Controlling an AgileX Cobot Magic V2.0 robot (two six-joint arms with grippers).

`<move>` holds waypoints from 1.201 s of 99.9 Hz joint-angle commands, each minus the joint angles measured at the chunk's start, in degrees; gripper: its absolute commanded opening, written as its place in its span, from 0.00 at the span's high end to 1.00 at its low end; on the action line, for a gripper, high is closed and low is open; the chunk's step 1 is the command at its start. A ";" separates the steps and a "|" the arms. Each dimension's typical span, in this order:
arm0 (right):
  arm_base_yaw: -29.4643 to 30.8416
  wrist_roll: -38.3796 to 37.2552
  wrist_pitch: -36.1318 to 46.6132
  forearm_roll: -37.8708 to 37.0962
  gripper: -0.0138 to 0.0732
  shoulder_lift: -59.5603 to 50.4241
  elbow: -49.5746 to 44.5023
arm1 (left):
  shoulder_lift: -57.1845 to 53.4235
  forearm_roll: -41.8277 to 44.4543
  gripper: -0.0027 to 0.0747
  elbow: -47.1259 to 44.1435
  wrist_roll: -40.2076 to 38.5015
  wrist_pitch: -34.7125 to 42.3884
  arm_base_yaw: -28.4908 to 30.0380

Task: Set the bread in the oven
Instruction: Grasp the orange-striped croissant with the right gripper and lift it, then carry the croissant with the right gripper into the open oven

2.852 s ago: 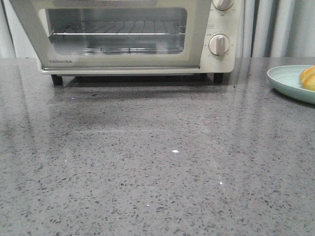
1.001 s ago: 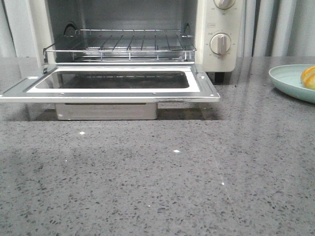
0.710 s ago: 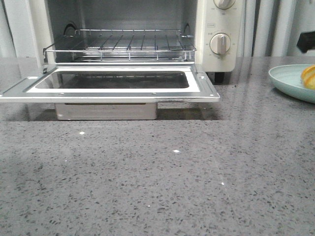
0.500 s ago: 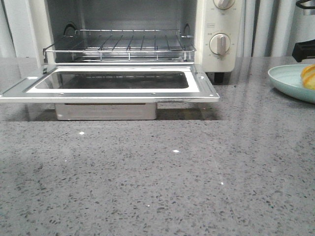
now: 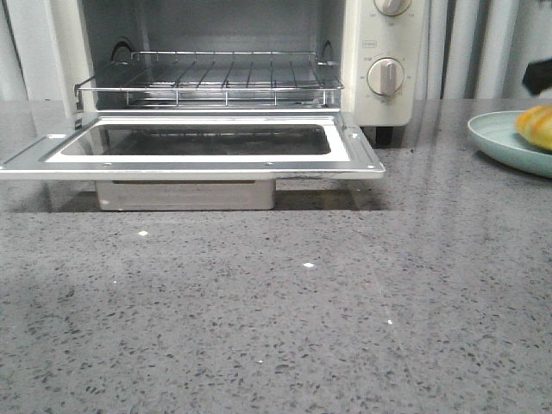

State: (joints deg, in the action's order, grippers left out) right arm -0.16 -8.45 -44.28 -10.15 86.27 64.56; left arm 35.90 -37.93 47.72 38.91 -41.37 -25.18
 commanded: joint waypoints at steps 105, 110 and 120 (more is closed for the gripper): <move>-42.62 3.36 2.86 -12.12 0.92 -7.43 16.49 | 0.16 -1.92 0.99 1.93 -0.50 5.99 0.26; -42.62 4.54 2.57 -12.26 0.92 -4.50 19.37 | 0.16 -1.92 0.99 1.93 -0.50 5.99 0.26; -42.50 5.77 1.47 -14.23 0.92 1.33 24.32 | 0.16 -1.92 0.99 1.93 -0.50 5.89 0.26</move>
State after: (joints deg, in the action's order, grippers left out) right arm -42.77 -4.52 -45.30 -20.85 85.32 83.36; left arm 35.90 -37.93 47.72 38.91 -38.74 -25.18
